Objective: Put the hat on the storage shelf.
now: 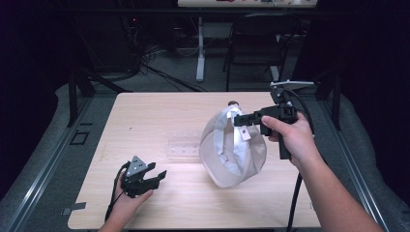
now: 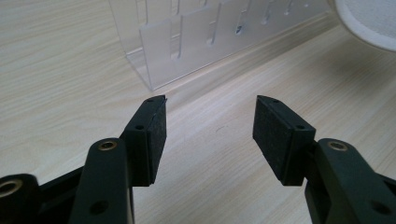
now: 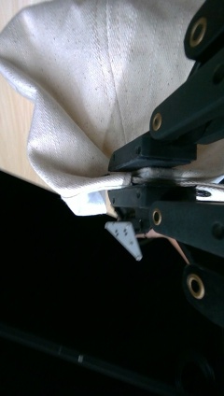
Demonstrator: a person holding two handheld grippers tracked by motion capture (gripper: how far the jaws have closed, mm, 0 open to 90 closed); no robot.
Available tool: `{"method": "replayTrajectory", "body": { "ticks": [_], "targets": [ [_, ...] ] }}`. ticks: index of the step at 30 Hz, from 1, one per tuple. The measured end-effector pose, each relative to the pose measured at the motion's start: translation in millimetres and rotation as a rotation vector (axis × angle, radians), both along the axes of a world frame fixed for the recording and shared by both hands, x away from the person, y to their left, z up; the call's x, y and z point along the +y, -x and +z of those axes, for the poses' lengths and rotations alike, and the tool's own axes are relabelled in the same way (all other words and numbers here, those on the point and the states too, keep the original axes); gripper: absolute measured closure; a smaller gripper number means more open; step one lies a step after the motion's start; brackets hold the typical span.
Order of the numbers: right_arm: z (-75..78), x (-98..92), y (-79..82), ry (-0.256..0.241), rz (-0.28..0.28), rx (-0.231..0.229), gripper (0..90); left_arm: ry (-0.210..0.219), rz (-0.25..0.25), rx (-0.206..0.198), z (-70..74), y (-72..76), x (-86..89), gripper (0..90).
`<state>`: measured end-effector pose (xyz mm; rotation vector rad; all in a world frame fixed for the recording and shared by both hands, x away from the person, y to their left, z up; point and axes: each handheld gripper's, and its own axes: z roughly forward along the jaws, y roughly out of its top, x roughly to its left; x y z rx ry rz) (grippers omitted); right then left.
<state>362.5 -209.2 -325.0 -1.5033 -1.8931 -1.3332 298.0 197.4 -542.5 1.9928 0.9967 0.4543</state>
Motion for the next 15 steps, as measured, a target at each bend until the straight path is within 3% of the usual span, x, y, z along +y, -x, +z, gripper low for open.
{"method": "replayTrajectory", "body": {
  "ticks": [2, 3, 4, 5, 15],
  "targets": [
    [-1.9, 0.1, -1.2, -0.019, 0.008, -0.007, 82.1, 0.004, -0.005, -0.003, 0.5, 0.2, -1.7, 47.9],
    [-4.6, 0.4, -2.5, -0.058, 0.005, -0.011, 82.1, 0.004, -0.011, 0.006, 0.6, -0.1, -3.2, 48.9],
    [-4.6, 0.4, -2.5, -0.058, 0.005, -0.011, 82.1, 0.004, -0.011, 0.006, 0.6, -0.1, -3.2, 49.1],
    [-6.8, -0.1, -4.6, -0.089, 0.006, -0.012, 82.1, 0.002, -0.014, 0.004, 0.5, -0.3, -4.7, 49.6],
    [0.4, 2.7, -9.1, -0.13, -0.013, -0.029, 82.1, 0.025, -0.006, -0.007, 6.4, 0.1, -10.8, 47.3]
  ]
}}
